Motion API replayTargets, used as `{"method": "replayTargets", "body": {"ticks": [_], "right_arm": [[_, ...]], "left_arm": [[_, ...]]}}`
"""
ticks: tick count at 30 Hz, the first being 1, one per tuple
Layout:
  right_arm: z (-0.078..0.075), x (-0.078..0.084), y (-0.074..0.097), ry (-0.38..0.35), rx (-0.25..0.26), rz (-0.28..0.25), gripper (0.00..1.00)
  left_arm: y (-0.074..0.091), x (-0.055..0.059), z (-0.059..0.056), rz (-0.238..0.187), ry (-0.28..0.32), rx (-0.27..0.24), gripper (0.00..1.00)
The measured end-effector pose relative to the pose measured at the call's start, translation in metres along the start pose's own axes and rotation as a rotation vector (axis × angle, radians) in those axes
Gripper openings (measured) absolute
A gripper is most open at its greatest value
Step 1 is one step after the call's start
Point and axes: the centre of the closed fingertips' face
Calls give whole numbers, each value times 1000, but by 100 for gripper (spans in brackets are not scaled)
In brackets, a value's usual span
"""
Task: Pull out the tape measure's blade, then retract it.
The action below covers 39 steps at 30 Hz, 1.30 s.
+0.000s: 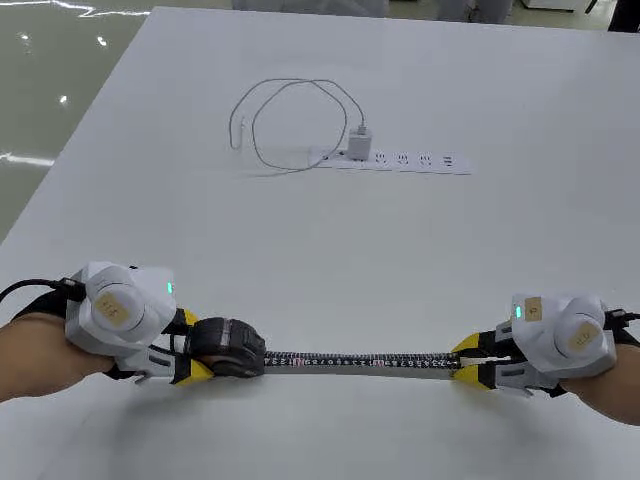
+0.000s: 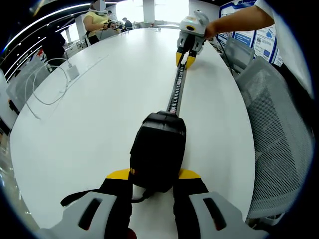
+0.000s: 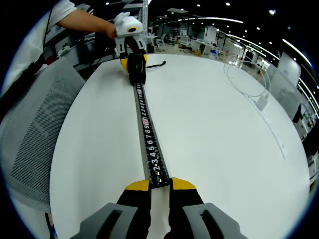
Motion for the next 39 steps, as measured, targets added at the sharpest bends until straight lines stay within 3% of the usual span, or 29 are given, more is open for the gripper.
{"method": "replayTargets", "body": {"ticks": [10, 28, 34, 39], "right_arm": [[0, 2, -1, 5, -10, 33, 10], [0, 1, 0, 13, -14, 41, 11], [2, -2, -1, -20, -19, 27, 21], [2, -2, -2, -20, -16, 31, 21]], "left_arm": [[1, -1, -1, -8, 5, -9, 27], [1, -2, -1, -10, 2, -9, 28], [1, 0, 1, 2, 9, -16, 31], [0, 3, 1, 11, 9, -14, 36]]}}
Point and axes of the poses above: the centre of the closed fingertips' face, and the gripper's own axes: y roughly backward along the fingers, z roughly to its left, x roughly out of its underside, and after that the axes turned 5 degrees about -x, right-handed
